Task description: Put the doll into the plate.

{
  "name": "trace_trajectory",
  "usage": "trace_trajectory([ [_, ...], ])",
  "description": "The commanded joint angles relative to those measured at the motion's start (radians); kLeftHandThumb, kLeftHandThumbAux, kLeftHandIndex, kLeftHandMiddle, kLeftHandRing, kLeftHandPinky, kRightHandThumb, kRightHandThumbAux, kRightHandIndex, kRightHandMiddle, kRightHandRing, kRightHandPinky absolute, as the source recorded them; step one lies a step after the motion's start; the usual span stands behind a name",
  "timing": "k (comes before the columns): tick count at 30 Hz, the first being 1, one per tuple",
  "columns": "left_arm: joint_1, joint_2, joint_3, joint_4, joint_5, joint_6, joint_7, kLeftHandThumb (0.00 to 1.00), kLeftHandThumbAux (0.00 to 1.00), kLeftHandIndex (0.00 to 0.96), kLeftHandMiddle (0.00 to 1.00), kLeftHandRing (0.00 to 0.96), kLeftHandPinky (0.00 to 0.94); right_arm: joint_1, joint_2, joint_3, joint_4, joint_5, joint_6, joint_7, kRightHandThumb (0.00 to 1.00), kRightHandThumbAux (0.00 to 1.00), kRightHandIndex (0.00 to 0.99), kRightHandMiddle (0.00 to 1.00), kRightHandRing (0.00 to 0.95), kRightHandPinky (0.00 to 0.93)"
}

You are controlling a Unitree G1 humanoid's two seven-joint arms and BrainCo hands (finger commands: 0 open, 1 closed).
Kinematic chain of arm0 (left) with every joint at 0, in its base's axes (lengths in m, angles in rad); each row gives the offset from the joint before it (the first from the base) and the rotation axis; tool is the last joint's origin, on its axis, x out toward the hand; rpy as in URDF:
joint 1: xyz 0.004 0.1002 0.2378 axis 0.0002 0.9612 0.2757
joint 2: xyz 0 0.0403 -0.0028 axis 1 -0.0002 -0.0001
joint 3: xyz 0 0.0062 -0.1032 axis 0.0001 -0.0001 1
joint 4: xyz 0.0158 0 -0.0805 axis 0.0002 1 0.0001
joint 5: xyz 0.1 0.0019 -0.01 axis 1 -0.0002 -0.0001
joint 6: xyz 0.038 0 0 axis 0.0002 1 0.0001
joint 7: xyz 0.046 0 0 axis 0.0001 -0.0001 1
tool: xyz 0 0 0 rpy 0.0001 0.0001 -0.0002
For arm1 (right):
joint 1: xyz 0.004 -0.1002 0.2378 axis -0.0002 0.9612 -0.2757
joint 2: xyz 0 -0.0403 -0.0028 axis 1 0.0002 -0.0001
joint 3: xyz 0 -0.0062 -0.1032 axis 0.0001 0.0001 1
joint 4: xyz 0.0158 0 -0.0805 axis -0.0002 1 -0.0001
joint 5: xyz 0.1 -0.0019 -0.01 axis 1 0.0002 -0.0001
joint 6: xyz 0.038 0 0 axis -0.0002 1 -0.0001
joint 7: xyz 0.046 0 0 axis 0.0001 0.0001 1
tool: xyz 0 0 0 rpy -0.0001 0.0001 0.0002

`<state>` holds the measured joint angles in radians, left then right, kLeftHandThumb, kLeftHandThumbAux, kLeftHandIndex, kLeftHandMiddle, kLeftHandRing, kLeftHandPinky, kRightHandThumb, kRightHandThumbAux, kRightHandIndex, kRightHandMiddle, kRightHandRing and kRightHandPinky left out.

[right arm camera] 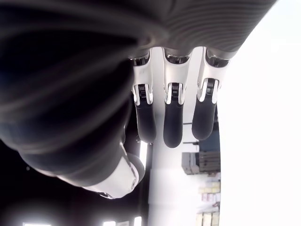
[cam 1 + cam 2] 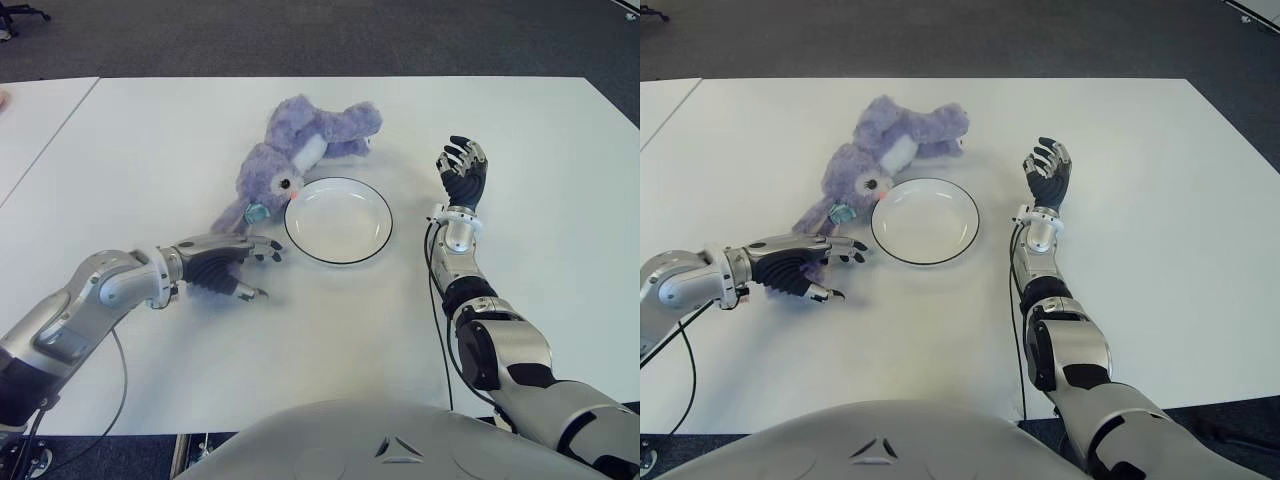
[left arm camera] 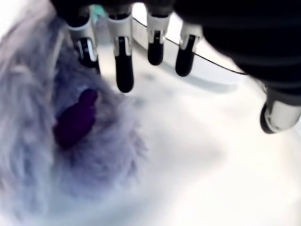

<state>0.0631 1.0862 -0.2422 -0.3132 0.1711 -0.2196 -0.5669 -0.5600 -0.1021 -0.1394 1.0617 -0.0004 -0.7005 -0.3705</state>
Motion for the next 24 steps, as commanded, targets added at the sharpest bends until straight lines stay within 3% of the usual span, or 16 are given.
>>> trace_trajectory([
  [1,0.067,0.026,0.059,0.006,-0.048,-0.082,-0.07,0.18,0.381,0.17,0.086,0.192,0.307,0.342,0.106,0.014,0.215,-0.027,0.023,0.007,0.59,0.899,0.302,0.269,0.275,0.255],
  [8,0.091,-0.005,0.115,0.02,-0.008,-0.123,-0.006,0.149,0.395,0.185,0.082,0.139,0.217,0.342,0.107,0.014,0.214,-0.026,0.024,0.005,0.597,0.894,0.301,0.273,0.273,0.249],
  [17,0.095,-0.072,0.178,0.073,0.014,-0.085,0.06,0.168,0.44,0.203,0.07,0.085,0.144,0.342,0.107,0.009,0.214,-0.02,0.024,0.016,0.563,0.89,0.302,0.27,0.272,0.281],
  [21,0.094,-0.139,0.215,0.089,0.035,-0.097,0.144,0.233,0.469,0.213,0.084,0.1,0.176,0.342,0.107,0.011,0.215,-0.022,0.024,0.014,0.559,0.893,0.306,0.271,0.274,0.287],
  [24,0.076,-0.185,0.237,0.085,0.035,-0.089,0.189,0.343,0.493,0.235,0.122,0.148,0.235,0.341,0.106,0.013,0.216,-0.024,0.026,0.01,0.561,0.897,0.309,0.272,0.275,0.288],
])
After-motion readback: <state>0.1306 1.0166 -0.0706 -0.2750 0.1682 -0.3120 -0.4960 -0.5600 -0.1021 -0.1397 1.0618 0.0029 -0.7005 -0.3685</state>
